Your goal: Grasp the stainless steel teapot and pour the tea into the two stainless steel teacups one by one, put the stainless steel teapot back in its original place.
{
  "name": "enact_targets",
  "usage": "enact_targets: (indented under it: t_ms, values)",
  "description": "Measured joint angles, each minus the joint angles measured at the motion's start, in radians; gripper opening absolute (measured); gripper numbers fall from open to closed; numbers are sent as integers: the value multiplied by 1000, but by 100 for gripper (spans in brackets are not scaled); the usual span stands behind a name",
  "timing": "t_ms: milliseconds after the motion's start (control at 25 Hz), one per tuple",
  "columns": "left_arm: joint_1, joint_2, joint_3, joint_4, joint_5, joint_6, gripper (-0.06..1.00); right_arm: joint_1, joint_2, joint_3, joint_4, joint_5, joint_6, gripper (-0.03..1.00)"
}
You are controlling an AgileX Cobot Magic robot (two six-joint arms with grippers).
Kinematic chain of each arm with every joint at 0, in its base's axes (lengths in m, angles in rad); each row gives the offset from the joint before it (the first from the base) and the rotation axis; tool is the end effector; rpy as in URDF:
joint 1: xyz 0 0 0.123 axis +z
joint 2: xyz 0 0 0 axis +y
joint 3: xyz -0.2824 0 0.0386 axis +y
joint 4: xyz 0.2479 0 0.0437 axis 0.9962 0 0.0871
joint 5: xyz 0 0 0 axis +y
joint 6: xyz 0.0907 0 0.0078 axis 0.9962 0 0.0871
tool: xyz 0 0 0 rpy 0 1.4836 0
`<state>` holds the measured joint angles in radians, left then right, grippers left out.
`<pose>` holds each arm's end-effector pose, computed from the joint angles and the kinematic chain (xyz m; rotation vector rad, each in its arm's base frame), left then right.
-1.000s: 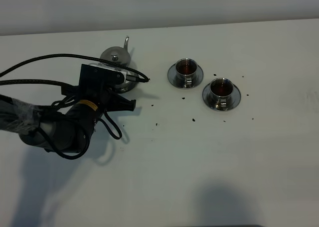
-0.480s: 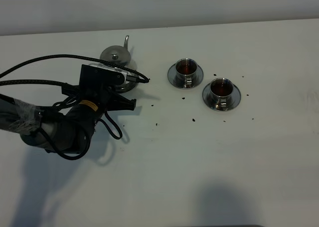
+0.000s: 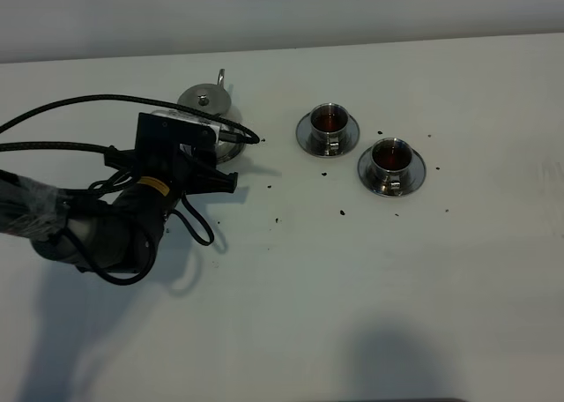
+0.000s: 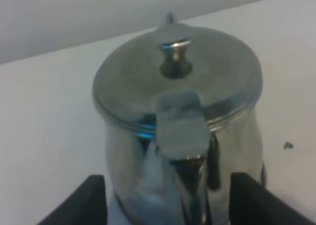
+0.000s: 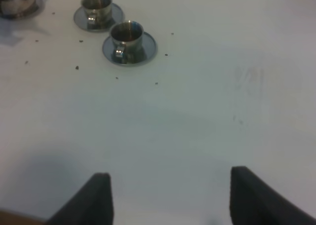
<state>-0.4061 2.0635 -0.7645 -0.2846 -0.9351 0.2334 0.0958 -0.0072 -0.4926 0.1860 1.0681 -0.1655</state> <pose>0.3398 -0.1237 0.1005 0.2765 1.8388 -0.0263 -0.0075 0.0141 0.2756 -0.2754 2.0238 0.1793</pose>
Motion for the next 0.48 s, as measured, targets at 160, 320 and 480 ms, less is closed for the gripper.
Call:
enact_targets:
  t_ms: [160,320,480]
  values:
    - [0,-100,84,-42,29,0,57,0,0,0,0,0,0,51]
    - [1,-251,189,-97,223,-6,56,0,0,0,0,0,0,51]
    - [12,-475,220,-113,610,-7,53,0,0,0,0,0,0,51]
